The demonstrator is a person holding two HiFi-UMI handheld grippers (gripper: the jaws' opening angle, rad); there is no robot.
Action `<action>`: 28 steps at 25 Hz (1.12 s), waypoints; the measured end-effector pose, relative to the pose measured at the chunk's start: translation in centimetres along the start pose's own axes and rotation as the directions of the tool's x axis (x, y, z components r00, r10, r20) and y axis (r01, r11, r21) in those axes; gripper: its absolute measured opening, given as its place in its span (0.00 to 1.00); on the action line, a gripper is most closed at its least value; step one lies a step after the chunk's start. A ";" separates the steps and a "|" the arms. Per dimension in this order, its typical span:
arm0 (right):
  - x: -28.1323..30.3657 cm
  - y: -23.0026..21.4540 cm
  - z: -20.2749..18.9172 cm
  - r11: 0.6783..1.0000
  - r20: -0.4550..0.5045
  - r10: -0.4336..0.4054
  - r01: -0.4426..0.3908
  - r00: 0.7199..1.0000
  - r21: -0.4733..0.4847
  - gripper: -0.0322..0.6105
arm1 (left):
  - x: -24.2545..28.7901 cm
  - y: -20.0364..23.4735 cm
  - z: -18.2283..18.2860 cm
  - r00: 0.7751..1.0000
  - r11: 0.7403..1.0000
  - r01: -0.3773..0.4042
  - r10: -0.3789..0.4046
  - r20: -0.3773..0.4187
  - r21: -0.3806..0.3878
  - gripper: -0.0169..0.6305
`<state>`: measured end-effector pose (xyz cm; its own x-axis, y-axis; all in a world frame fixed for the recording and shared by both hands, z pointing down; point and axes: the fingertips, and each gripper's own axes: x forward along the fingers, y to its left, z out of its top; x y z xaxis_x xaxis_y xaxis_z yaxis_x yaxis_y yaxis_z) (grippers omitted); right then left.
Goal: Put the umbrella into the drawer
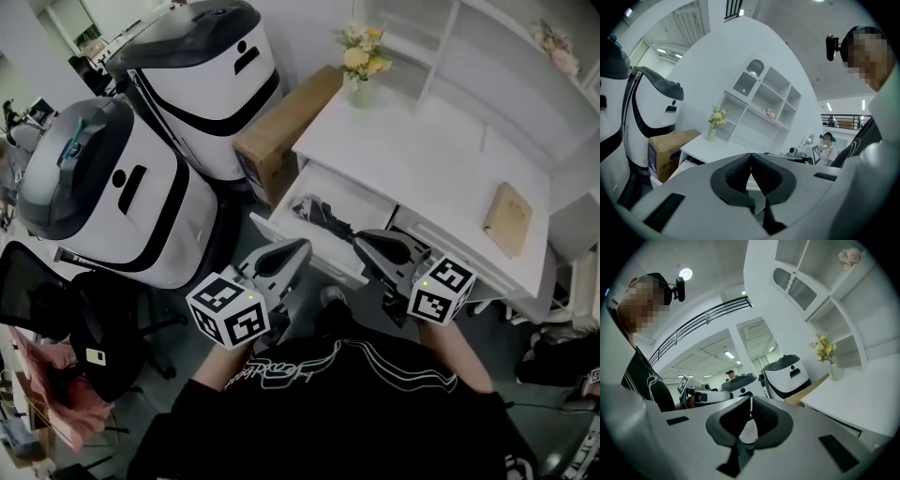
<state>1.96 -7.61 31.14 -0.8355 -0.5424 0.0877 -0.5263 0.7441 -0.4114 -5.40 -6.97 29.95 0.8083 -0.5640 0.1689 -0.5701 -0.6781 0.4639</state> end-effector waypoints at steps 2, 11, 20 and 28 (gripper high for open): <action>-0.1 0.4 0.2 1.000 0.005 -0.004 0.004 1.000 -0.011 0.12 | -0.2 -0.5 0.3 1.000 1.000 0.003 -0.004 0.010 0.013 0.06; -0.9 0.8 -0.3 1.000 -0.007 -0.023 0.023 1.000 -0.015 0.11 | -0.3 -2.0 0.1 1.000 0.999 0.013 -0.013 0.009 0.030 0.06; -1.9 1.2 -1.1 0.999 -0.008 -0.040 0.040 0.999 0.008 0.11 | -0.8 -2.8 -0.6 1.000 0.999 0.017 -0.017 0.004 0.040 0.06; -2.0 1.0 -2.3 0.998 -0.022 -0.061 0.061 0.998 0.006 0.11 | -0.8 -2.2 -1.5 1.000 1.000 0.013 -0.013 0.000 0.024 0.06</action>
<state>2.71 -4.87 32.63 -0.8052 -0.5781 0.1321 -0.5752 0.7072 -0.4112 -4.55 -4.35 30.10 0.8156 -0.5552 0.1630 -0.5630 -0.6962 0.4453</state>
